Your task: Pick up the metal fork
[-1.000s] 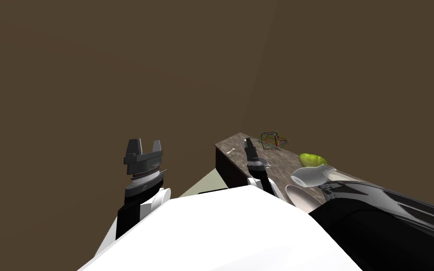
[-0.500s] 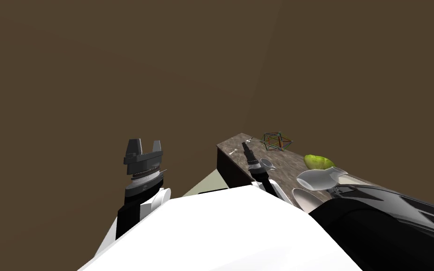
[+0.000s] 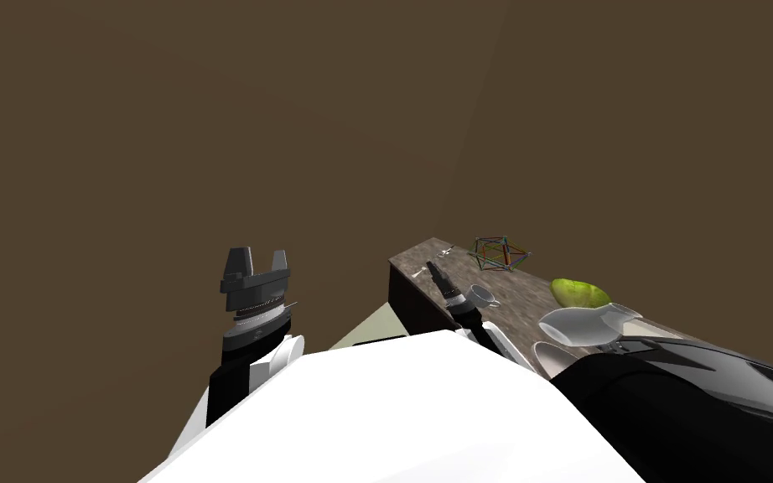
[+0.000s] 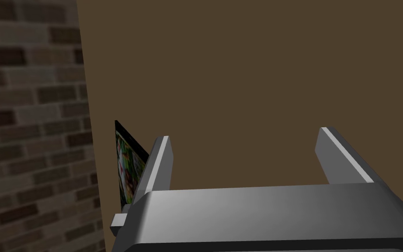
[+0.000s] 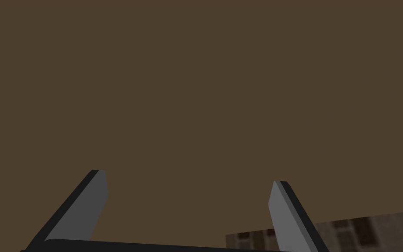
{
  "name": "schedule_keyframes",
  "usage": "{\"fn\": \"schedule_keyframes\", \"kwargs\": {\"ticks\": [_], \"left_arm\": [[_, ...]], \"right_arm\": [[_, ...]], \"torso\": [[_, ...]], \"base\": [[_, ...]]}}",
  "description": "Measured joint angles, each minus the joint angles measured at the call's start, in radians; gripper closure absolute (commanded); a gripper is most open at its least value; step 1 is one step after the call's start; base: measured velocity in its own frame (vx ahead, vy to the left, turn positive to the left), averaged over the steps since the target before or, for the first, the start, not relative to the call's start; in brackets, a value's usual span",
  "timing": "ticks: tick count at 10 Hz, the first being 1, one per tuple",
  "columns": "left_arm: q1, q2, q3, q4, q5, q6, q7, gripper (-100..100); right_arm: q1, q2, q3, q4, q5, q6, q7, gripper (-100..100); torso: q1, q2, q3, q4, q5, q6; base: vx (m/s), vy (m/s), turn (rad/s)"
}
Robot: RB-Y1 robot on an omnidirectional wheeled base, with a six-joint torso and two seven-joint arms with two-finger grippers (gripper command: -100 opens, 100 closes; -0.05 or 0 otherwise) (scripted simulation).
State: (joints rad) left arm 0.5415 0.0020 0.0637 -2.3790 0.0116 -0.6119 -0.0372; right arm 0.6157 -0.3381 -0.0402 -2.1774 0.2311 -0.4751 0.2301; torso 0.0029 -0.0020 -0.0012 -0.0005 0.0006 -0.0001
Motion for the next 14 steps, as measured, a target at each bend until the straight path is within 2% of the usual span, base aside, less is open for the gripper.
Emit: {"fn": "schedule_keyframes", "kwargs": {"ticks": [3,11,14], "left_arm": [[0.0,0.0,0.0,0.0,0.0,0.0,0.0,0],[0.0,0.0,0.0,0.0,0.0,0.0,0.0,0],[0.0,0.0,0.0,0.0,0.0,0.0,0.0,0]], "right_arm": [[0.022,-0.065,-0.003,0.028,0.027,-0.012,0.016,-100],[0.072,-0.272,-0.018,0.108,0.116,-0.027,0.056,-100],[0.086,-0.351,-0.019,0.156,0.159,-0.04,0.078,-100]], "torso": [[-0.001,0.0,0.0,0.0,0.0,0.0],[-0.001,0.0,0.0,0.0,0.0,0.0],[-0.001,-0.001,0.0,0.0,0.0,0.0]], "base": [[0.035,0.043,0.019],[0.033,0.039,0.026],[0.035,0.027,0.035]]}}
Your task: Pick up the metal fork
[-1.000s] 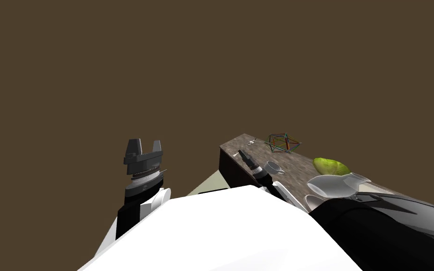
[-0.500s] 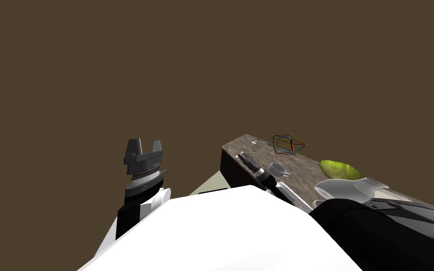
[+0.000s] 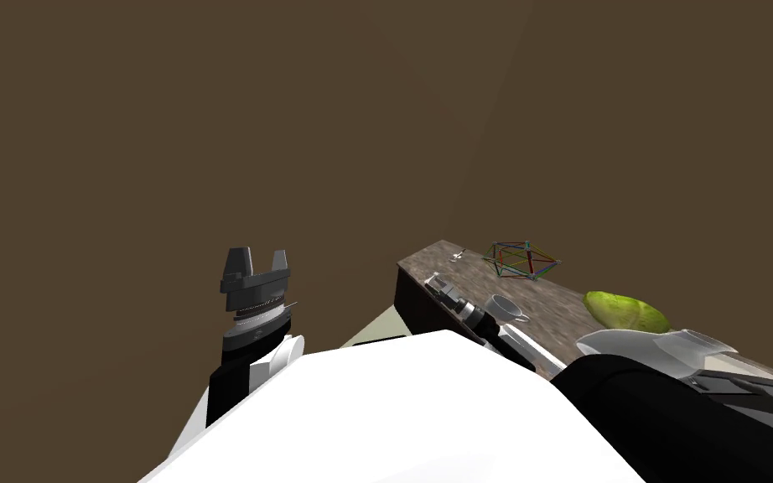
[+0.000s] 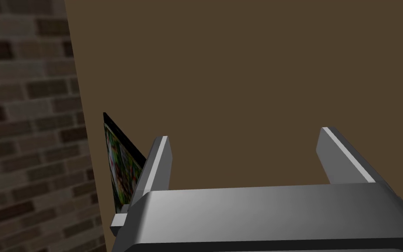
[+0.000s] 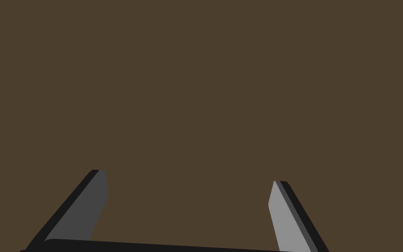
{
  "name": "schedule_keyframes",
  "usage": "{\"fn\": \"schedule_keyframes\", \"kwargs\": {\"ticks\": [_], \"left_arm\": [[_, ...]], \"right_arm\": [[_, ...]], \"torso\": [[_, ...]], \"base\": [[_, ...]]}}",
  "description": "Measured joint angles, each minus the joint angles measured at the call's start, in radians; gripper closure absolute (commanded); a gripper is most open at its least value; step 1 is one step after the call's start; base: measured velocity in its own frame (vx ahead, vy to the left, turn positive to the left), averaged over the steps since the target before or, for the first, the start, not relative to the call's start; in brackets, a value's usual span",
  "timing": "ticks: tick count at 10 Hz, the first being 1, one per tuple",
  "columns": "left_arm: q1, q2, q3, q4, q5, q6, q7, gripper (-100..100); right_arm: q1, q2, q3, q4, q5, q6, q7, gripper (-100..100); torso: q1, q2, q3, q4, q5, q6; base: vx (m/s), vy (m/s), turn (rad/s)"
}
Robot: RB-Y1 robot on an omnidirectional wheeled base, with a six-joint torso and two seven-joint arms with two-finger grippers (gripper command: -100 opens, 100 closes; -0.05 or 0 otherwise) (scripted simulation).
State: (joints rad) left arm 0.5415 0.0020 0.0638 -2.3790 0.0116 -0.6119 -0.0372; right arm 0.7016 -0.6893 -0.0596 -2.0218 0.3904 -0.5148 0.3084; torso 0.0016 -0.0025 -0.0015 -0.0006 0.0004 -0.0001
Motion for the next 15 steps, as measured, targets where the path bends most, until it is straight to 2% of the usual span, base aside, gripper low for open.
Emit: {"fn": "schedule_keyframes", "kwargs": {"ticks": [4,15], "left_arm": [[0.0,0.0,0.0,0.0,0.0,0.0,0.0,0],[0.0,0.0,0.0,0.0,0.0,0.0,0.0,0]], "right_arm": [[0.025,-0.103,-0.006,0.04,0.054,-0.012,0.028,-100],[0.053,-0.389,0.004,0.15,0.214,-0.03,0.111,-100]], "torso": [[0.0,0.001,0.0,0.0,0.0,0.0],[-0.002,0.001,0.0,0.0,0.0,0.0]], "base": [[0.028,0.023,0.047],[0.028,0.008,0.066]]}}
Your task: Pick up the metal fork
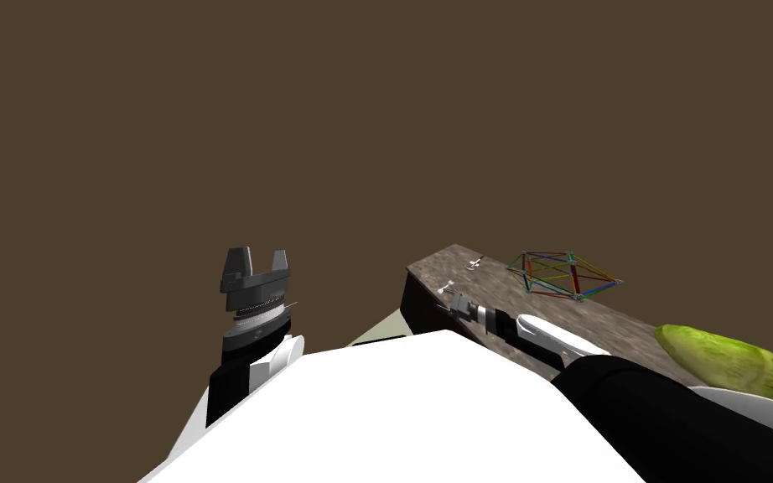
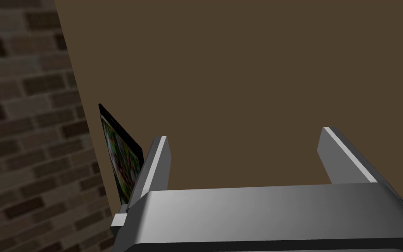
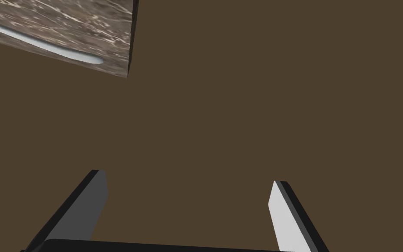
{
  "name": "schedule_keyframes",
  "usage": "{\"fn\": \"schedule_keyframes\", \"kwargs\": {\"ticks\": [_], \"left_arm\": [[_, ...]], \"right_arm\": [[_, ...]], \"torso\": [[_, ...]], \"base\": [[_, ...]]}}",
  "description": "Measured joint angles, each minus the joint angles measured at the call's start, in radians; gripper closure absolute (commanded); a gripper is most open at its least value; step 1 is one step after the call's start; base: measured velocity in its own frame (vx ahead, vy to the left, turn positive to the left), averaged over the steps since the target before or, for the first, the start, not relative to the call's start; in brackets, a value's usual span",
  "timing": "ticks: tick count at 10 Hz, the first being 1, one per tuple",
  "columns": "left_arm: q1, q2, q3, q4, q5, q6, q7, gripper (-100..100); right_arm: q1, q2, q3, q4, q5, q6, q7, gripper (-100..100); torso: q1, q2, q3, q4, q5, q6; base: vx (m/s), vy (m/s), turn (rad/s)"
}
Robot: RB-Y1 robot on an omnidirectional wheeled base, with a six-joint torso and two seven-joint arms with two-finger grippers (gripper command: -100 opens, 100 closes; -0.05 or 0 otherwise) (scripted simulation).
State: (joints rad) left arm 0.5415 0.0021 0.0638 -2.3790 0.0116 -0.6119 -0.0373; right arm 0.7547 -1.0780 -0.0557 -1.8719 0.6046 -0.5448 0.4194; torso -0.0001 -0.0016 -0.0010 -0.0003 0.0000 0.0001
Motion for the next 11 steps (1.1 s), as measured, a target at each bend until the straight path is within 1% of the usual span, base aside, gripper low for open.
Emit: {"fn": "schedule_keyframes", "kwargs": {"ticks": [1,2,4,5,6,7,9,10,11], "left_arm": [[0.0,0.0,0.0,0.0,0.0,0.0,0.0,0],[0.0,0.0,0.0,0.0,0.0,0.0,0.0,0],[0.0,0.0,0.0,0.0,0.0,0.0,0.0,0],[0.0,0.0,0.0,0.0,0.0,0.0,0.0,0],[0.0,0.0,0.0,0.0,0.0,0.0,0.0,0],[0.0,0.0,0.0,0.0,0.0,0.0,0.0,0],[0.0,0.0,0.0,0.0,0.0,0.0,0.0,0],[0.0,0.0,0.0,0.0,0.0,0.0,0.0,0],[0.0,0.0,0.0,0.0,0.0,0.0,0.0,0]], "right_arm": [[0.001,-0.027,0.004,0.015,0.02,-0.003,0.01,-100],[0.003,-0.049,0.005,0.017,0.031,-0.002,0.016,-100],[0.01,-0.117,0.005,0.04,0.074,-0.006,0.034,-100],[0.018,-0.14,0.007,0.037,0.089,-0.003,0.044,-100],[0.017,-0.167,0.015,0.048,0.111,-0.002,0.056,-100],[0.015,-0.184,0.018,0.057,0.122,-0.004,0.065,-100],[0.019,-0.244,0.021,0.072,0.164,-0.007,0.084,-100],[0.012,-0.265,0.027,0.082,0.176,-0.007,0.089,-100],[0.016,-0.296,0.028,0.087,0.193,-0.008,0.097,-100]], "torso": [[0.0,0.0,0.0,0.0,0.0,0.0],[0.0,0.0,0.0,0.0,0.0,0.0],[-0.001,-0.001,0.0,0.0,0.0,0.0],[-0.001,0.0,0.0,0.0,0.0,0.0],[-0.001,0.0,0.0,0.0,0.0,0.0],[-0.001,0.0,0.0,0.0,0.0,0.0],[-0.001,0.0,0.0,0.0,0.0,0.0],[-0.001,0.0,0.0,0.0,0.0,0.0],[-0.002,0.001,0.0,0.0,0.0,0.0]], "base": [[0.022,-0.003,0.051],[0.022,0.001,0.103],[0.032,-0.016,0.103],[0.022,-0.016,0.101],[0.013,-0.013,0.062],[0.012,-0.012,0.097],[0.018,-0.027,0.117],[0.008,-0.03,0.091],[0.01,-0.04,0.15]]}}
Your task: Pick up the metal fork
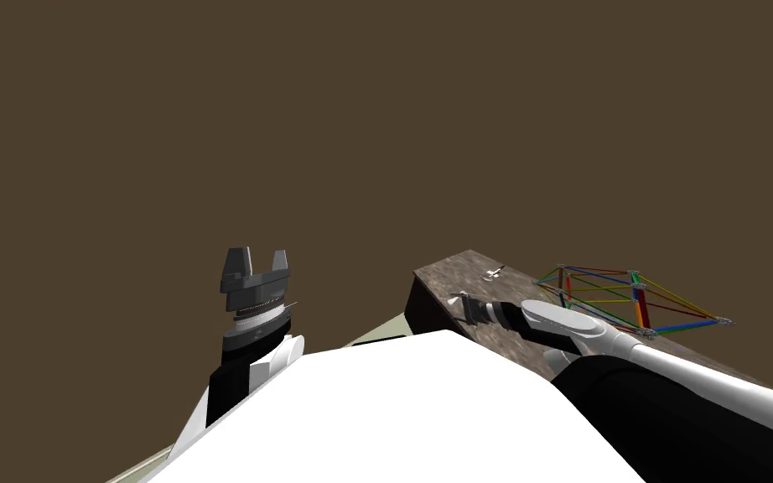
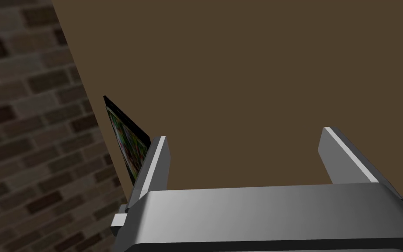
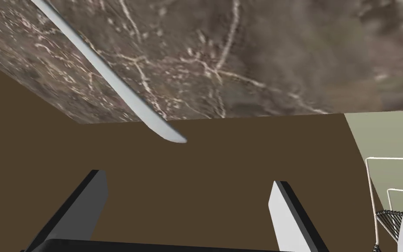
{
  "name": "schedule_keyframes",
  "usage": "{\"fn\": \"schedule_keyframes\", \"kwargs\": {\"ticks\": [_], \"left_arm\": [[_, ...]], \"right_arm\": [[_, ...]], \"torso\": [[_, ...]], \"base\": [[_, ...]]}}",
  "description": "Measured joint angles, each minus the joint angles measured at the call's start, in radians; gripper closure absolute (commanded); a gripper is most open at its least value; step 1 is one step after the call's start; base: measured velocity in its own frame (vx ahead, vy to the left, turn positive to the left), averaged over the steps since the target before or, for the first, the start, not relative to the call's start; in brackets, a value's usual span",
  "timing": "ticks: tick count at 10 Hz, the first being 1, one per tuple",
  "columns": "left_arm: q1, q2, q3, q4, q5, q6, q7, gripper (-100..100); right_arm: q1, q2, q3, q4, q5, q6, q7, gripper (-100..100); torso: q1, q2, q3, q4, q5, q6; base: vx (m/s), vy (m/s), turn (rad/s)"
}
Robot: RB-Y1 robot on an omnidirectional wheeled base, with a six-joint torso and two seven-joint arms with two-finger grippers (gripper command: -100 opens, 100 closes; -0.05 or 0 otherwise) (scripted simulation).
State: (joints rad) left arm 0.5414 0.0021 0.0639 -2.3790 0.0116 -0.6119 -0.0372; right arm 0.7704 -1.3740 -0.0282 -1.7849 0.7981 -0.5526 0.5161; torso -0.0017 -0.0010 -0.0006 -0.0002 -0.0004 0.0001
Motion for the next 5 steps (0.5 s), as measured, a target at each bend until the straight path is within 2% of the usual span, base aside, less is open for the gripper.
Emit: {"fn": "schedule_keyframes", "kwargs": {"ticks": [1,3,5], "left_arm": [[0.0,0.0,0.0,0.0,0.0,0.0,0.0,0],[0.0,0.0,0.0,0.0,0.0,0.0,0.0,0],[0.0,0.0,0.0,0.0,0.0,0.0,0.0,0]], "right_arm": [[-0.013,-0.028,0.018,0.016,0.028,0.0,0.013,-100],[-0.008,-0.087,0.017,0.042,0.071,-0.012,0.046,-100],[-0.004,-0.14,0.031,0.045,0.12,-0.002,0.068,-100]], "torso": [[-0.001,0.0,0.0,0.0,0.0,0.0],[-0.001,0.0,0.0,0.0,0.0,0.0],[-0.001,0.0,0.0,0.0,0.0,0.0]], "base": [[0.013,-0.045,0.167],[0.008,-0.048,0.15],[0.005,-0.043,0.121]]}}
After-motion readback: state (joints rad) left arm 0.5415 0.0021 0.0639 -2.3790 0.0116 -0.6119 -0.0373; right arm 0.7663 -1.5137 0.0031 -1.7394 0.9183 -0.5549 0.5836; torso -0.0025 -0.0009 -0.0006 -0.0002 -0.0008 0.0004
